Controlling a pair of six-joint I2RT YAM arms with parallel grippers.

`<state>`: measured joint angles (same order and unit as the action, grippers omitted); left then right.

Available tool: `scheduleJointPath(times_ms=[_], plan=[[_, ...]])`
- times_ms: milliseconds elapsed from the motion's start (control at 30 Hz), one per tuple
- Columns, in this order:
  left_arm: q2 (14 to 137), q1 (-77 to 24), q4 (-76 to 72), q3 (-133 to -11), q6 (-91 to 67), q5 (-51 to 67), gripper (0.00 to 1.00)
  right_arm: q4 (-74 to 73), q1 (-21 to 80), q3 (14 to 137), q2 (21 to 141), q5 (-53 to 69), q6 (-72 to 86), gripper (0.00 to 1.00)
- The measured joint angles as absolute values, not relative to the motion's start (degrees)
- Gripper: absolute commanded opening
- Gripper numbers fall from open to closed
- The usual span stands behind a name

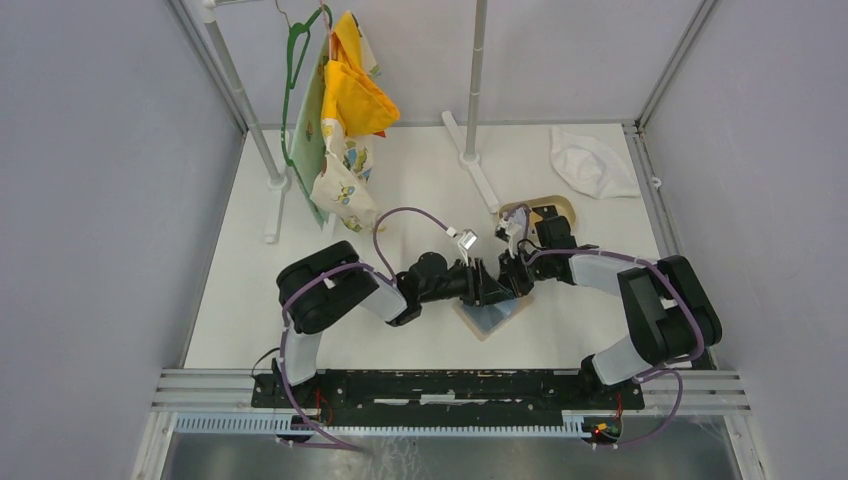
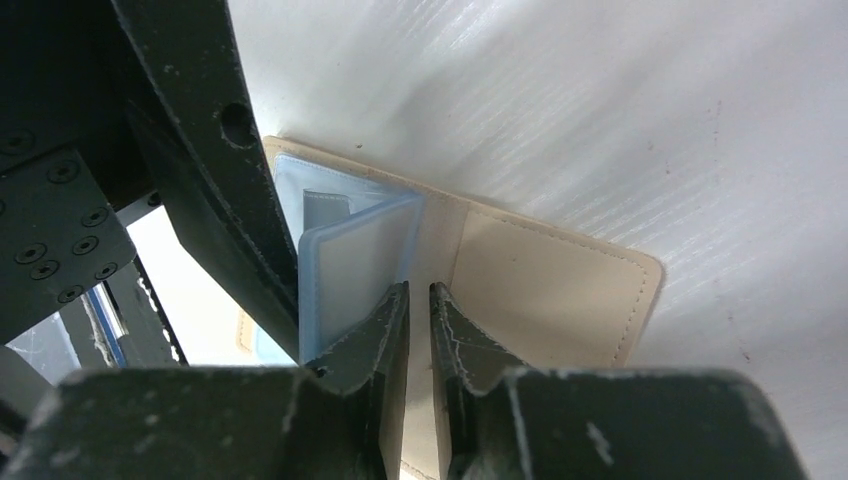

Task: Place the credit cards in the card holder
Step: Open the card holder at the center of the board.

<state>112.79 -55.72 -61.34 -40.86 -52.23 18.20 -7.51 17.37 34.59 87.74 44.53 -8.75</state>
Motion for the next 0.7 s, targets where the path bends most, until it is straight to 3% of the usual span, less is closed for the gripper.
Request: scheduleJointPath(times_ms=[200, 700], plan=[[114.2, -55.0, -66.9, -40.8, -53.3, 18.6, 0.57, -7.6, 14.8, 34.6, 84.5, 43.7, -8.3, 0.32], [122.0, -53.5, -69.1, -47.9, -53.5, 18.6, 0.57, -7.8, 8.3, 34.6, 74.6, 34.0, -10.6, 0.31]])
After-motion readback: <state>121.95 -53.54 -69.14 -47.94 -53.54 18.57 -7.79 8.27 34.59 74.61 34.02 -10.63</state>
